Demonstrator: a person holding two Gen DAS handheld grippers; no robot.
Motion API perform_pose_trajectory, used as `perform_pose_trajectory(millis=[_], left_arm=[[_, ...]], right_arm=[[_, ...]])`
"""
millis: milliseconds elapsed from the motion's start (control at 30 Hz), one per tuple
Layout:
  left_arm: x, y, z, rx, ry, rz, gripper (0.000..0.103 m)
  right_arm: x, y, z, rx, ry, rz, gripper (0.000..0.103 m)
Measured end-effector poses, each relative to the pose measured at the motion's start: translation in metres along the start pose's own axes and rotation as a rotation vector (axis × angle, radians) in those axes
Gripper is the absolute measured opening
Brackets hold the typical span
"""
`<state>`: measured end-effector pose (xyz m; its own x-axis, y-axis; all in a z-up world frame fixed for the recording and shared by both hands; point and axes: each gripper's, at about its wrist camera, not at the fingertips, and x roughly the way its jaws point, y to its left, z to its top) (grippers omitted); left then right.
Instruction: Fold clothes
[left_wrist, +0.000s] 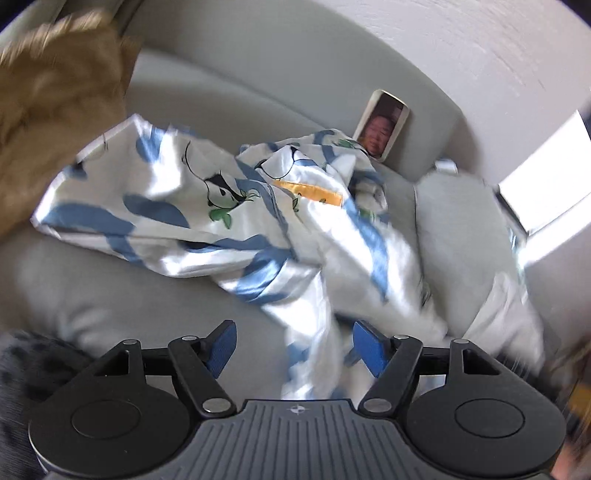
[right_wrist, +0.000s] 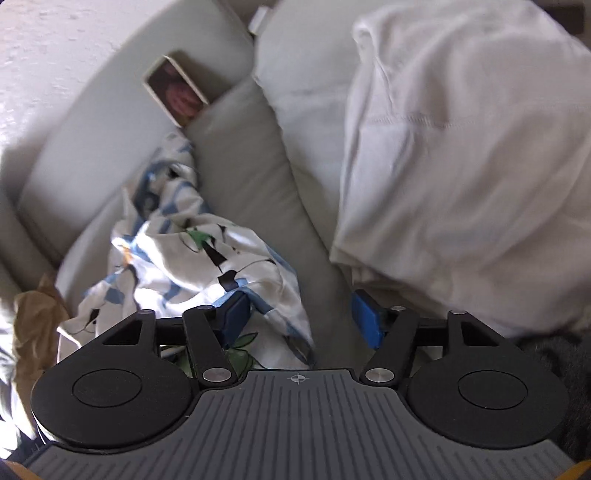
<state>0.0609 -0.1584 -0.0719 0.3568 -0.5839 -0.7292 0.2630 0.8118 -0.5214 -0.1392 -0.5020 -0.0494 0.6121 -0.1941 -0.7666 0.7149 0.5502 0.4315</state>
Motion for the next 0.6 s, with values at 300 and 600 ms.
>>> perform_pose_trajectory(millis=[300,600], left_arm=[[0.036,-0.007,0.022,-0.259,0.024,0.099,0.045],[0.057,-0.005,0.021,-0.426,0.049,0.139,0.036]], right_arm=[[-0.006,0.008,-0.014,-0.141,-0.15,0.085,0.078],[-0.005,0.003,-0.011,-0.107,-0.172,0.105,0.078]])
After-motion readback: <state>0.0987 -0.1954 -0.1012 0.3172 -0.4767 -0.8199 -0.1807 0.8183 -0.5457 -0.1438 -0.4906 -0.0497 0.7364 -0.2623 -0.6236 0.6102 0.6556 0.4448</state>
